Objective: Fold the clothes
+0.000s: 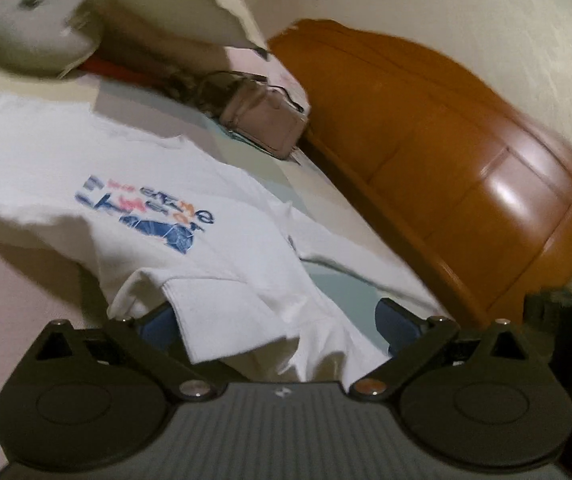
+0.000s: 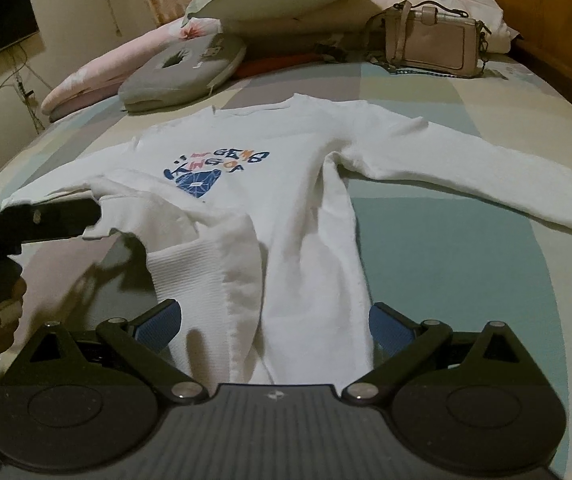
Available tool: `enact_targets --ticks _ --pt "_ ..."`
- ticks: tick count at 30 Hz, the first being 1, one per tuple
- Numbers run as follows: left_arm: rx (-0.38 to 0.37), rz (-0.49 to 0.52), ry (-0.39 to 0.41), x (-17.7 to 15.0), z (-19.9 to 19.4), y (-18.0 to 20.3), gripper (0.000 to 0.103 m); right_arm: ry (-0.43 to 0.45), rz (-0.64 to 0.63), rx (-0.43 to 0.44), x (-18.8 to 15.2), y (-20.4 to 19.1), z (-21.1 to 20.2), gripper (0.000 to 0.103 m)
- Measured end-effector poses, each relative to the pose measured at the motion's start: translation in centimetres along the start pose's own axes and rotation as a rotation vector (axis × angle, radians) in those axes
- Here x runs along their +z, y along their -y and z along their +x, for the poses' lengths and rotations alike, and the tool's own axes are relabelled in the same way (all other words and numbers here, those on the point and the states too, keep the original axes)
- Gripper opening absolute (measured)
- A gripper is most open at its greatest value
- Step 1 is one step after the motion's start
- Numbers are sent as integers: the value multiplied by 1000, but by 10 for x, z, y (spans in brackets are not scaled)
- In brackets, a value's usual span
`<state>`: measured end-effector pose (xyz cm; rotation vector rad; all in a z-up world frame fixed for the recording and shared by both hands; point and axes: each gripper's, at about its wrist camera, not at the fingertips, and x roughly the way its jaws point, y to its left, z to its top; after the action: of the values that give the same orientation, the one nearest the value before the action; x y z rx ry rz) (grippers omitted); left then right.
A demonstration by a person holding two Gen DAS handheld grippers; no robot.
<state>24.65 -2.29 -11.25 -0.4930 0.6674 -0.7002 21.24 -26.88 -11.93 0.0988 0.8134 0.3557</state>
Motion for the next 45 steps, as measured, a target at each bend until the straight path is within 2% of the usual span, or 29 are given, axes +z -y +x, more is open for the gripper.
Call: enact_targets --ticks 1,3,4,5,6,7,8,9,15,24,33,38,42,43,45 --pt "3 -50 4 0 1 -6 94 1 -2 2 0 -1 -1 102" --pt "-8 -149 17 1 1 -19 78 5 -3 4 -1 -2 -3 102" --pt "-8 -203 21 1 1 -26 64 7 -2 4 -1 -2 -5 102" --pt "-7 -258 23 1 2 -33 45 9 1 4 -1 -2 -6 102" --pt "14 -282 19 1 2 -36 34 10 3 2 -2 -2 -7 102" --pt "38 -302 14 1 1 -39 15 11 6 -1 -2 -2 -9 102" --pt "76 -296 7 2 1 -38 5 14 7 -3 -2 -2 -10 102" --pt "111 -282 1 3 -2 -36 5 17 7 -3 -1 -2 -11 102" --pt "182 -203 -1 7 -33 -15 2 32 -7 22 0 -8 -17 102" --pt "317 -93 -25 5 -109 4 2 21 -37 53 -10 -22 -23 102" --pt "459 -103 -49 -18 -154 2 1 19 -54 58 -19 -29 -32 102" --pt "486 -97 -42 -23 -172 1 1 25 -44 47 -23 -25 -42 102" --pt "516 -111 -55 -26 -176 -8 1 39 14 43 -29 -3 -52 102" --pt "525 -115 -58 -27 -176 -11 1 46 31 55 -32 4 -54 102" --pt "547 -115 -56 -28 -176 -18 1 54 94 138 -38 25 -54 102"
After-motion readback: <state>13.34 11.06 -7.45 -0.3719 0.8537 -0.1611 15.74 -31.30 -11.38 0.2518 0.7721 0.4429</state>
